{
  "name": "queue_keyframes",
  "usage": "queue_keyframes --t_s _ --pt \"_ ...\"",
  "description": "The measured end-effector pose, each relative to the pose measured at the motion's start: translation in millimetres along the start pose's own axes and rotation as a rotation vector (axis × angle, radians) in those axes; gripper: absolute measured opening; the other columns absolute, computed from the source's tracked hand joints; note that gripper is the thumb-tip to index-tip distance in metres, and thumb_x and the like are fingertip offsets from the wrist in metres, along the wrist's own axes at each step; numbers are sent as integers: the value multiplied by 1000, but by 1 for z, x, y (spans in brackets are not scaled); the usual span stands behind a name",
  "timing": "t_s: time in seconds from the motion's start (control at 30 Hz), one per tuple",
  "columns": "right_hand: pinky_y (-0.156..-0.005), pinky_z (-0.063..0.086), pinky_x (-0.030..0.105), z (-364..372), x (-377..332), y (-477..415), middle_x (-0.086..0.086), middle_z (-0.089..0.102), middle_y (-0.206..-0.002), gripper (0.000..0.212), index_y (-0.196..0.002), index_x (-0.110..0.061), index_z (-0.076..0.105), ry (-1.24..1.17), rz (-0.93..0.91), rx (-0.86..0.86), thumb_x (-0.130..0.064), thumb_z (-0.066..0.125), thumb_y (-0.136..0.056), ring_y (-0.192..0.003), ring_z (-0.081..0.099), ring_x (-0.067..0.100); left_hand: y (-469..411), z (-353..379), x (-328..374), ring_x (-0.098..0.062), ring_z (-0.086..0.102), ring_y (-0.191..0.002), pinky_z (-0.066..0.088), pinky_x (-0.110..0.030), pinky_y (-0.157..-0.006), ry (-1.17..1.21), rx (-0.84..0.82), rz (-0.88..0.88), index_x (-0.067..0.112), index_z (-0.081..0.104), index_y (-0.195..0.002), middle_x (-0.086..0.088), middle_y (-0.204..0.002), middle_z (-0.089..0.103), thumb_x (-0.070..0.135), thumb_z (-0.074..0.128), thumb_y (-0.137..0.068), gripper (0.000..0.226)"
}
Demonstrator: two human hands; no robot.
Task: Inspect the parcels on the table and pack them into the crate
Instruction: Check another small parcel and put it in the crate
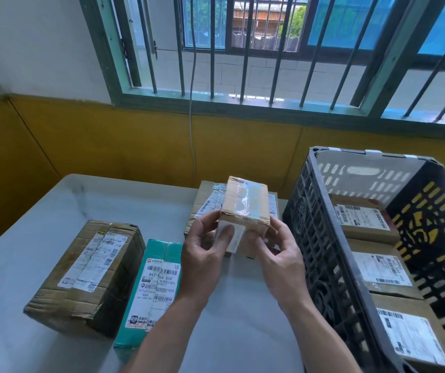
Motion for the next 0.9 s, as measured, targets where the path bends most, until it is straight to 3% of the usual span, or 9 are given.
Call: queue_keyframes --t_s 0.13,0.2,0.3,0.4,0.5,0.6,0.73,0.8,0.9 --pt "-81 54 18 -1 5 1 -22 75 -107 60 -132 -55 47 -16 47 56 -47 75 -79 -104 69 -3 1 3 4 0 64 -114 58 -18 -78 -9 -38 15 34 67 -127 10 -131 67 7 68 -94 43" --pt "-84 52 17 -1 8 2 -26 74 -108 65 -135 -65 37 15 60 8 -35 73 -90 -105 69 -4 2 4 6 5 61 -115 57 -16 -77 0 -39 21 35 68 -125 16 -131 66 10 65 -97 38" --pt "-97 54 30 0 11 4 -32 68 -115 61 -133 -64 45 28 86 -33 -24 70 -94 -111 65 -3 2 5 9 6 61 -115 60 -22 -81 27 -33 24 34 72 -115 24 -125 65 15 59 -100 27" --pt "-105 52 38 4 9 7 -24 61 -127 59 -136 -54 48 -4 118 -46 -47 73 -83 -116 62 0 4 7 9 0 60 -122 59 -29 -91 -46 -29 56 37 68 -116 21 -134 60 21 62 -97 26" --pt "-106 50 38 5 6 9 -22 60 -130 63 -138 -50 46 -5 118 -43 -52 75 -83 -121 59 2 4 6 7 -5 57 -126 57 -17 -85 -63 -21 26 45 57 -124 15 -142 52 28 68 -93 37" --pt "-105 50 34 4 9 10 -19 63 -129 60 -139 -50 45 0 120 -33 -45 74 -86 -119 61 1 4 7 6 1 59 -117 55 -12 -76 -27 -24 -48 45 55 -124 8 -143 54 40 68 -86 40" --pt "-91 54 19 11 4 12 -13 62 -132 67 -138 -45 44 5 93 -39 -50 73 -78 -114 63 -4 7 10 4 9 53 -115 50 -4 -74 -51 -74 -103 53 54 -125 13 -147 48 59 70 -78 51" --pt "-92 55 22 12 4 13 -9 62 -133 71 -141 -42 44 -6 86 -46 -51 73 -76 -116 64 0 7 12 1 -2 51 -127 54 -11 -86 -78 -89 -112 54 48 -129 14 -146 44 67 82 -67 72" --pt "-89 55 18 14 4 16 -8 62 -133 63 -138 -42 48 -5 76 -59 -46 72 -80 -114 64 -2 5 11 1 -12 46 -133 54 -30 -101 -157 -20 -79 49 48 -131 10 -141 41 58 90 -60 83"
Point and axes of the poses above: each hand's wrist, its own y-axis away from the middle knuckle, its own z-axis out of the palm, x = y × z, the point moved 4 cm from there along -y, towards the middle knuckle
